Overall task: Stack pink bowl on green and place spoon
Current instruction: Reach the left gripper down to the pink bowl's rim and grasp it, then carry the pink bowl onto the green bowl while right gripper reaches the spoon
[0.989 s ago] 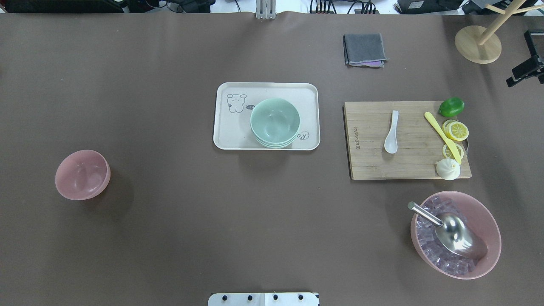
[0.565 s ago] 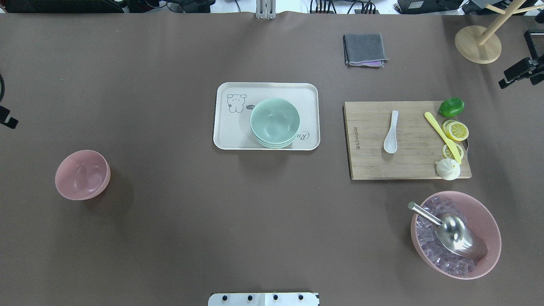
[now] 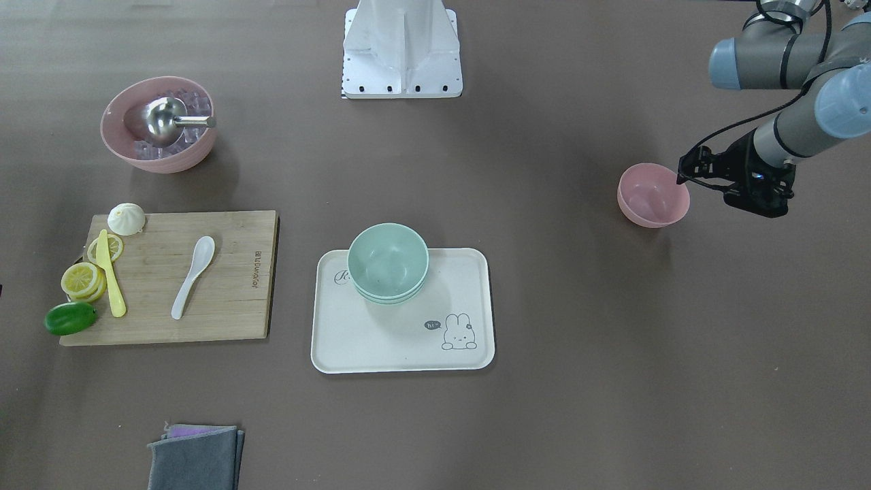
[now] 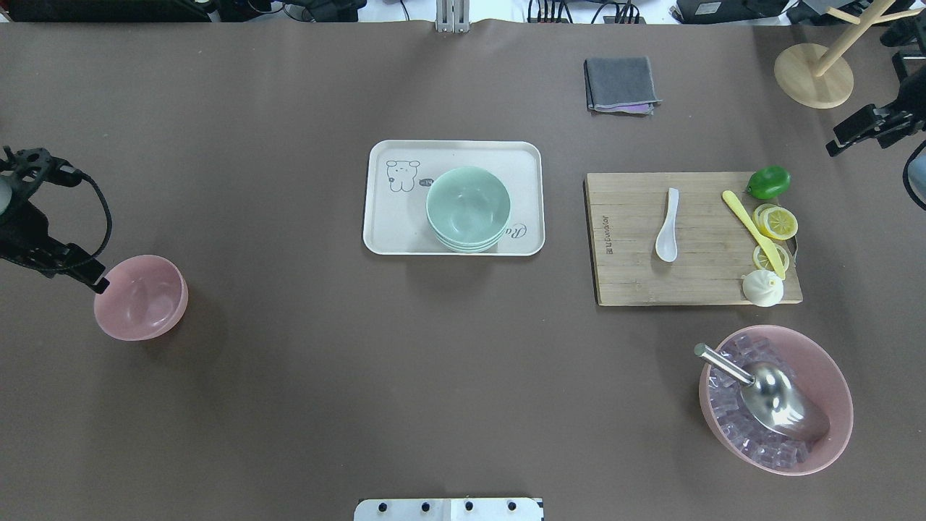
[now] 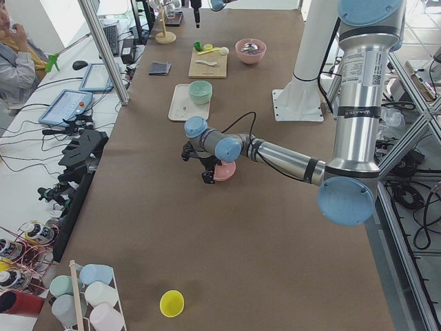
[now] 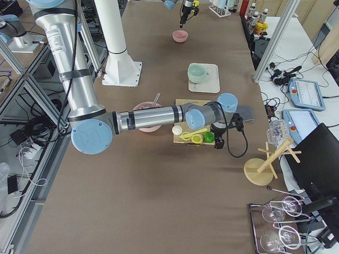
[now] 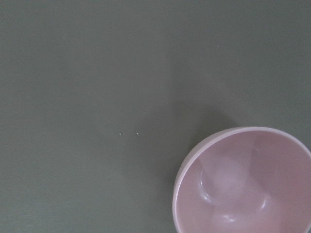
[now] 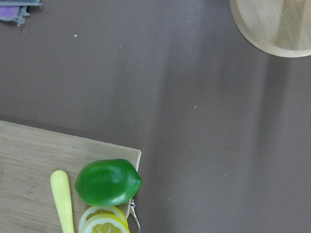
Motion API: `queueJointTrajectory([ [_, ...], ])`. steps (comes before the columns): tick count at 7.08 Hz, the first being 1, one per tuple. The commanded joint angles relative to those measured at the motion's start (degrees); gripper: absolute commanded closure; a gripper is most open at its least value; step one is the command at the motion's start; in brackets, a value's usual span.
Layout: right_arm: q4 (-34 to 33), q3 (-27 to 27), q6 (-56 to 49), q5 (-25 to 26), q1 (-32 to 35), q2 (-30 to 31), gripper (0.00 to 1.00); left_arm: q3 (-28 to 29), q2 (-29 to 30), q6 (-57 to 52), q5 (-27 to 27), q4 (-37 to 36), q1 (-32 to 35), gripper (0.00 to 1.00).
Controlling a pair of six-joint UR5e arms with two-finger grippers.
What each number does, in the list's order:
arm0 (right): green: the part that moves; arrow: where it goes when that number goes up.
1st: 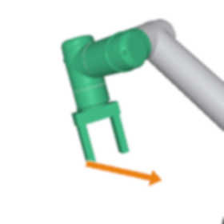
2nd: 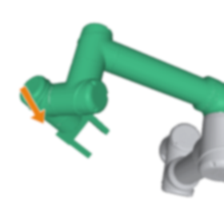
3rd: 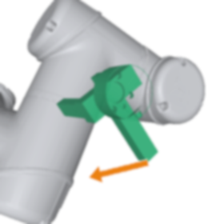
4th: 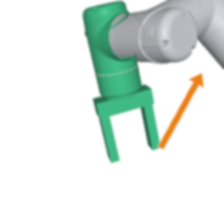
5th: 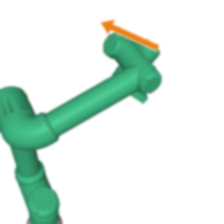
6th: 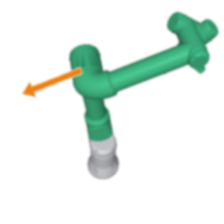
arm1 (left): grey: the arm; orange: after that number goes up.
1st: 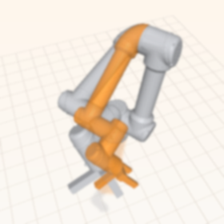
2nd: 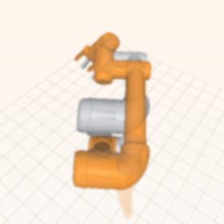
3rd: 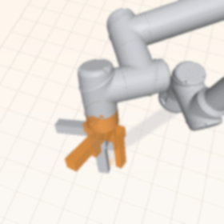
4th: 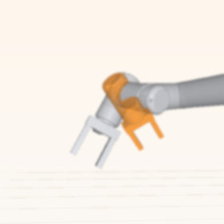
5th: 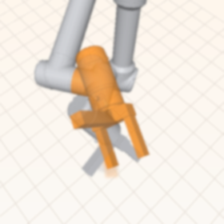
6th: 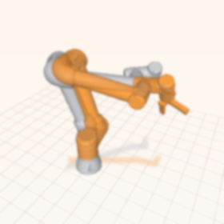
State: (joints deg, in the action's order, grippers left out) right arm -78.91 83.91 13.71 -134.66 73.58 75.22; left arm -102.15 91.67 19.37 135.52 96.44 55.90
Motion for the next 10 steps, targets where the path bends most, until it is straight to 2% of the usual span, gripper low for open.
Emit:
queueJointTrajectory([
  [1, 0.1, 0.4, 0.0, 0.2, -1.0, -0.1, 0.00, 3.4, 0.3, 0.1, -0.1, 3.4, -2.0, 0.05],
  [2, 0.1, 0.6, 0.0, 0.4, -1.3, -0.2, 0.00, 4.8, 0.5, 0.2, 0.0, 5.6, -2.4, 0.15],
  [4, 0.1, 0.4, 0.0, 0.4, -1.6, -0.5, 0.00, 5.3, 0.7, 0.5, 0.3, 5.6, -3.1, 1.00],
  [6, 0.1, 0.6, 0.1, 0.4, -1.5, -0.5, 0.00, 5.3, 2.7, 0.7, 0.5, 5.5, -3.0, 1.00],
  [7, 0.1, 1.2, 2.9, 0.1, -1.6, -0.6, 0.00, 4.3, 3.8, 5.5, 0.7, 5.6, -3.0, 1.00],
  [8, 0.2, 2.8, 9.3, 0.0, -3.0, -1.6, 0.00, 3.7, 10.0, 14.1, 2.9, 5.0, -3.0, 1.00],
  [10, 0.2, 7.2, 22.2, 0.5, -8.9, -2.6, 0.00, 5.7, 28.5, 38.0, 3.3, 3.6, -5.1, 1.00],
])
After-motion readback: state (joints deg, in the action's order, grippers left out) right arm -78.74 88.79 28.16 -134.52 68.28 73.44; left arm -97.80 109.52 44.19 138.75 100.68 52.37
